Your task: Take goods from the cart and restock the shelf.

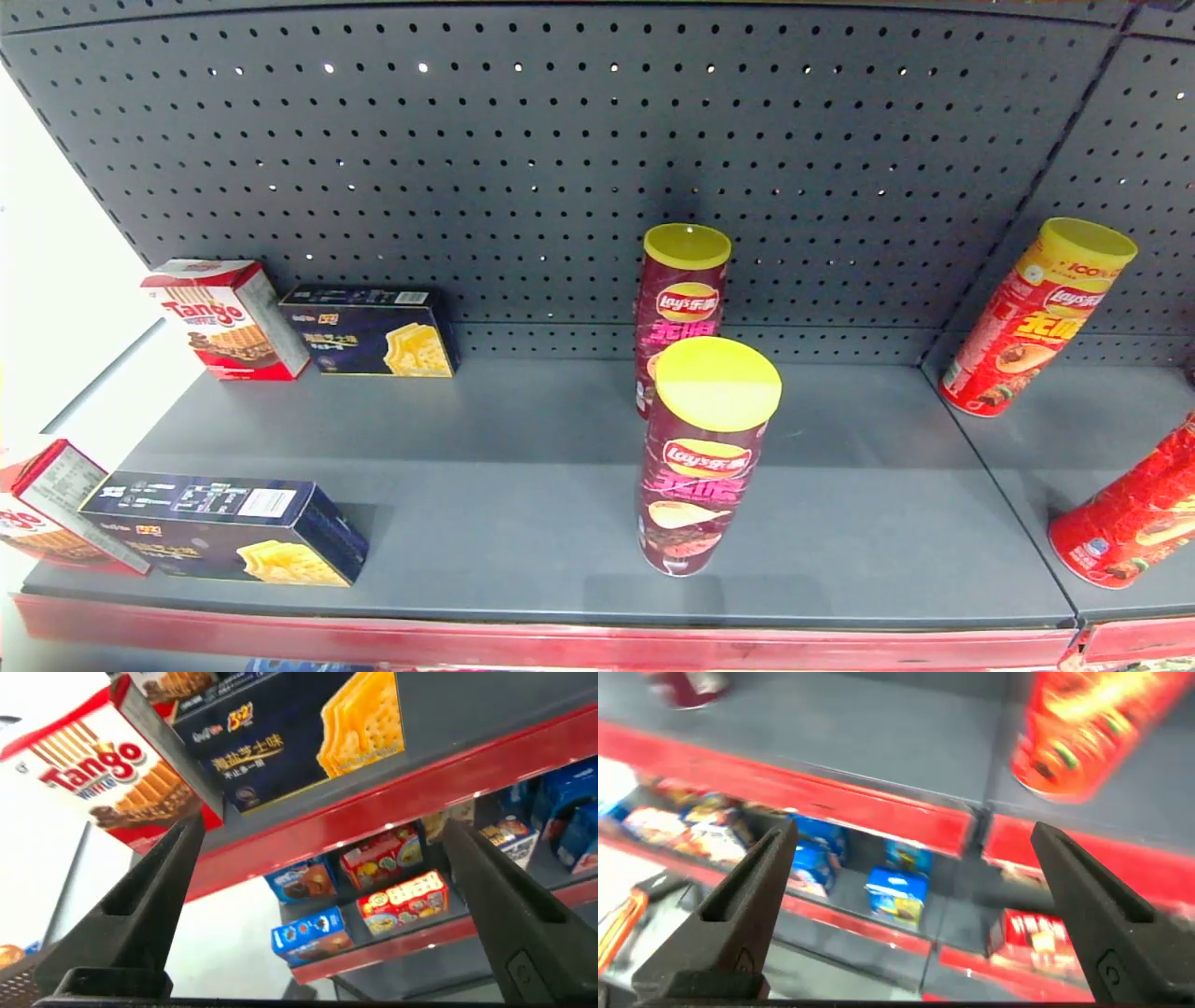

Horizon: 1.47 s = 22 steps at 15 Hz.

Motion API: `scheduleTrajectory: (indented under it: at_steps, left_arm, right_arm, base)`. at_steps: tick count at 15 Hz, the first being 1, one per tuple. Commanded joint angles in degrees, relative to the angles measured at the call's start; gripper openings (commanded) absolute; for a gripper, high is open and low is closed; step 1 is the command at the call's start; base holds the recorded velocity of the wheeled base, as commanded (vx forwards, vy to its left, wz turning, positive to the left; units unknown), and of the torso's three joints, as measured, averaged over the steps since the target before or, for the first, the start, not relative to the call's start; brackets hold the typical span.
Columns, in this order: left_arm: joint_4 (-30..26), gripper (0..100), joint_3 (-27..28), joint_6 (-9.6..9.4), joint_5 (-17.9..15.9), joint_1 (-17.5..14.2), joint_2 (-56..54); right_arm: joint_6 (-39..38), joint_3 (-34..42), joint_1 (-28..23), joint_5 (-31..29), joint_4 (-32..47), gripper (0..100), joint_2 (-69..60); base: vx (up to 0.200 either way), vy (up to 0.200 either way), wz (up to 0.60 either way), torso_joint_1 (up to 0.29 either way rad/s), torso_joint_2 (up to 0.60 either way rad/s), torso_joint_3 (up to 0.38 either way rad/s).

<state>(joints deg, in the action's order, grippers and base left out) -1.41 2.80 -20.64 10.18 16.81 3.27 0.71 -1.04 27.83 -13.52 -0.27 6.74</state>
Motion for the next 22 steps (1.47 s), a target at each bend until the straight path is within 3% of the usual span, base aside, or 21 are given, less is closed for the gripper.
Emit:
scheduleTrajectory:
  at_steps: [1, 4, 6, 8, 11, 17, 20, 22]
  left_arm:
    - [-0.08, 100, -0.17, 1.83, 0.02, -4.24, 7.72]
    - [0.1, 100, -0.34, 1.92, 0.02, -9.43, 9.56]
    - [0.1, 100, -0.34, 2.8, 0.02, -15.14, 4.99]
    - [0.1, 100, -0.34, 3.68, 0.02, -16.99, 1.04]
    - [0.01, 100, -0.34, 5.35, 0.02, -16.99, -1.95]
    - [0.71, 100, -0.87, 9.83, -0.16, -16.9, -3.18]
    - [4.14, 100, -2.36, 10.53, 0.81, -16.9, -3.09]
    - [4.58, 100, -2.54, 8.07, 2.56, -16.9, -3.09]
  right_arm:
    - [-1.15, -0.11, -10.25, 0.16, 0.18, 100, 8.02]
    - [-1.32, -0.02, -22.47, -0.02, 0.0, 100, 8.46]
    - [-1.5, -0.02, -28.71, 0.07, -0.08, 100, -0.76]
    - [-2.46, 0.33, -28.71, 1.74, -1.23, 100, -6.74]
    - [-3.26, 1.04, -28.71, 12.82, -1.49, 100, -6.74]
    - [-0.27, 1.04, -28.71, 9.3, 0.36, 100, -6.74]
    - [-0.44, 1.04, -28.8, 9.48, 0.36, 100, -6.74]
    - [-0.44, 1.04, -28.71, 9.48, 0.36, 100, -6.74]
  base:
    - [0.0, 0.0, 0.0, 0.0, 0.0, 0.0]
    - [0.0, 0.0, 0.0, 0.0, 0.0, 0.0]
    - [0.0, 0.0, 0.0, 0.0, 0.0, 0.0]
    - [0.0, 0.0, 0.0, 0.0, 0.0, 0.0]
    - [0.0, 0.0, 0.0, 0.0, 0.0, 0.0]
    - [0.0, 0.0, 0.0, 0.0, 0.0, 0.0]
    - [0.0, 0.0, 0.0, 0.0, 0.0, 0.0]
    - [0.0, 0.0, 0.0, 0.0, 0.0, 0.0]
